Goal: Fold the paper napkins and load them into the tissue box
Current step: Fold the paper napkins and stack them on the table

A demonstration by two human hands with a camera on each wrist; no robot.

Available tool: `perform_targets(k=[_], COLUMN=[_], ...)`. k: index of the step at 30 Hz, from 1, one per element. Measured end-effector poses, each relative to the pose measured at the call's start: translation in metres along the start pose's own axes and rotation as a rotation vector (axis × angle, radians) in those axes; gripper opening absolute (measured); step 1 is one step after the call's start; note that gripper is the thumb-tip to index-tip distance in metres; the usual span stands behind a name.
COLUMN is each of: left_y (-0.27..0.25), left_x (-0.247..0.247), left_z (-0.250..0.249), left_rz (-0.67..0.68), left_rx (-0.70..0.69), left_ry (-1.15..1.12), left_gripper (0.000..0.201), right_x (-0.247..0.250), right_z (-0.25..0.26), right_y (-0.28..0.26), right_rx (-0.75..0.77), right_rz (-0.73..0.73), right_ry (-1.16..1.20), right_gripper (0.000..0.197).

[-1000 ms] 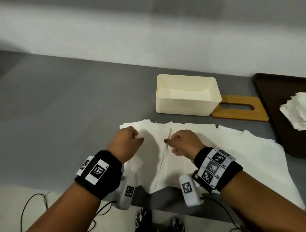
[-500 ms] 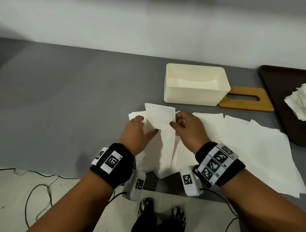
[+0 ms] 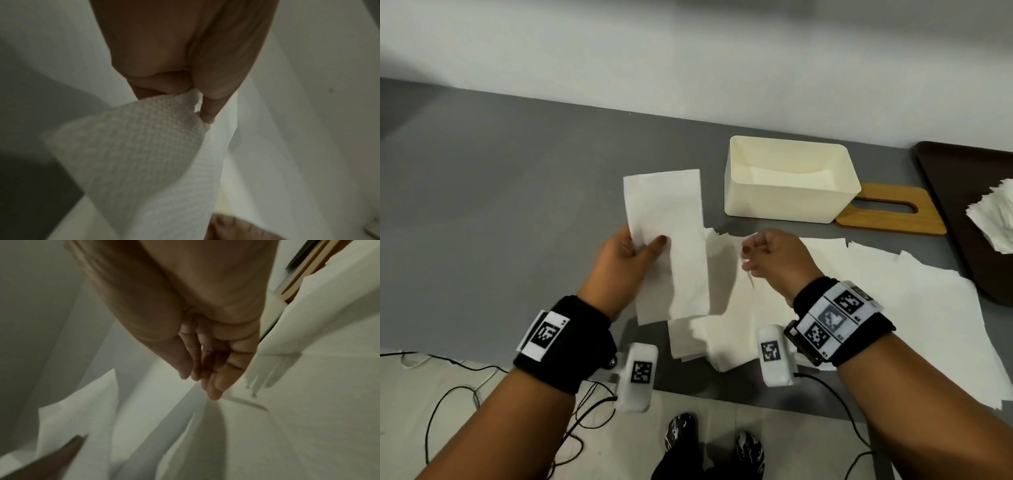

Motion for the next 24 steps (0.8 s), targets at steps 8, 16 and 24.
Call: perform_targets(k=[8,16,24], left_y=[-0.001,-0.006,-0.004], left_x=[0.030,0.036,0.030], left_z=[-0.005,-0.005,-0.010], left_rz=[-0.027,-0.004,-0.009], left_rx=[0.048,0.059,0.108], left_ry=[0.032,0.011,-0.080], left_gripper=[0.020,0.021,0.028], right_x=[-0.025,-0.024,0.015], right_z=[-0.008,-0.005,0.012], right_y=[-0.001,-0.010,-0.036], right_rx=[-0.070,0.062,0.243], right_rz=[0.061,0.051,-0.080], right_ry=[-0.541,-0.560,-0.023], right_gripper=[0.049,0.032,0.026])
Point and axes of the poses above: each hand's wrist, its own y-axis towards the middle knuckle, its own x-axis out of the back of the hand, z = x × y, the point moved 3 cm from there along y, towards the middle knuckle, and after that the axes turned 10 degrees about -y, right-handed, at the moved point
